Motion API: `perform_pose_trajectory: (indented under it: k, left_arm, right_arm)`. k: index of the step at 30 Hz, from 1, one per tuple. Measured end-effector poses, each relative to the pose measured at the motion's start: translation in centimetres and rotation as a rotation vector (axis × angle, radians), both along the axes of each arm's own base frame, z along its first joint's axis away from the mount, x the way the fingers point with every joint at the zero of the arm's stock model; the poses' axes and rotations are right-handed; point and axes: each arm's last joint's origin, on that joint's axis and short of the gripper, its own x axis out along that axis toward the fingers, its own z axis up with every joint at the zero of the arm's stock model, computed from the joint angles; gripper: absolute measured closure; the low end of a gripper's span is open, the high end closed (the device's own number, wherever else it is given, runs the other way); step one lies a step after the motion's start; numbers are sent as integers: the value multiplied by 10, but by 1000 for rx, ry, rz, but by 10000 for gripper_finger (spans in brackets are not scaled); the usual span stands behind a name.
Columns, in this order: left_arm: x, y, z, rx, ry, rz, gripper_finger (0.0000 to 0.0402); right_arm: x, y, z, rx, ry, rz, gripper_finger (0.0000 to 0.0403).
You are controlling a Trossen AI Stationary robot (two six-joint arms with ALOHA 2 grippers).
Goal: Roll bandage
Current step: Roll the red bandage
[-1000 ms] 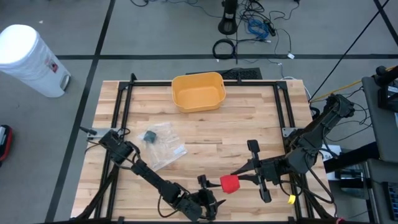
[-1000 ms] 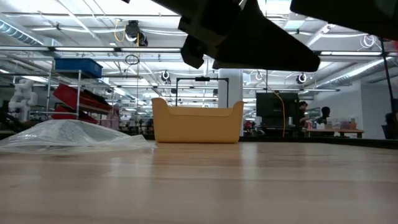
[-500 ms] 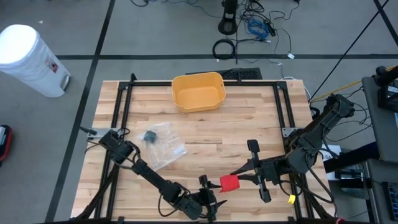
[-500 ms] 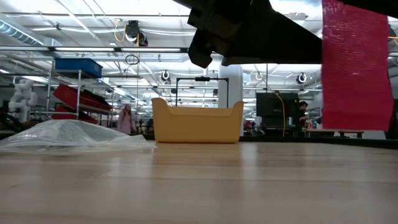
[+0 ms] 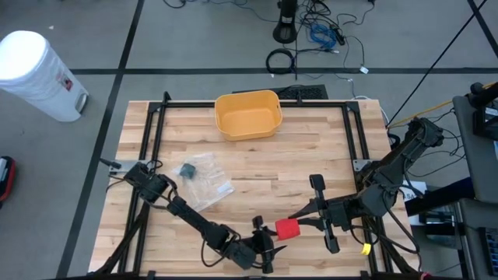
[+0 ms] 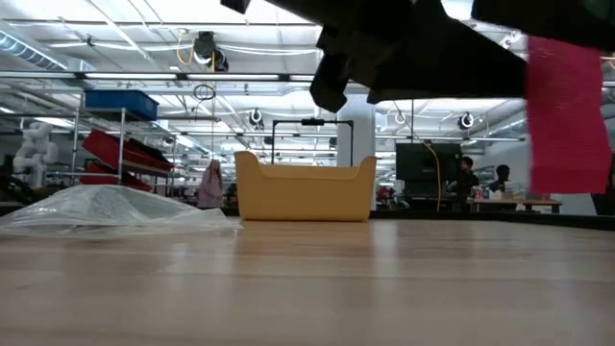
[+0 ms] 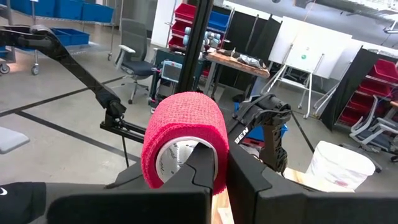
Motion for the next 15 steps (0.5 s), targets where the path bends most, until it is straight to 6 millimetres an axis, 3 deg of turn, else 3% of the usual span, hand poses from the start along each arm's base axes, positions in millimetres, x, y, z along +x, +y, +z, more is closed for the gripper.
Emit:
perform_pose_trajectory:
  k: [5, 13, 15]
  left_arm:
    - [4, 3, 2, 9, -17, -15, 245]
    - [6, 10, 1, 76, 1, 21, 376]
    - [5, 11, 1, 127, 2, 61, 393]
  right_arm:
    - [0, 0, 0, 0, 0, 0, 387]
    - [0, 0, 0, -1, 0, 0, 387]
    - [0, 0, 0, -3, 0, 0, 387]
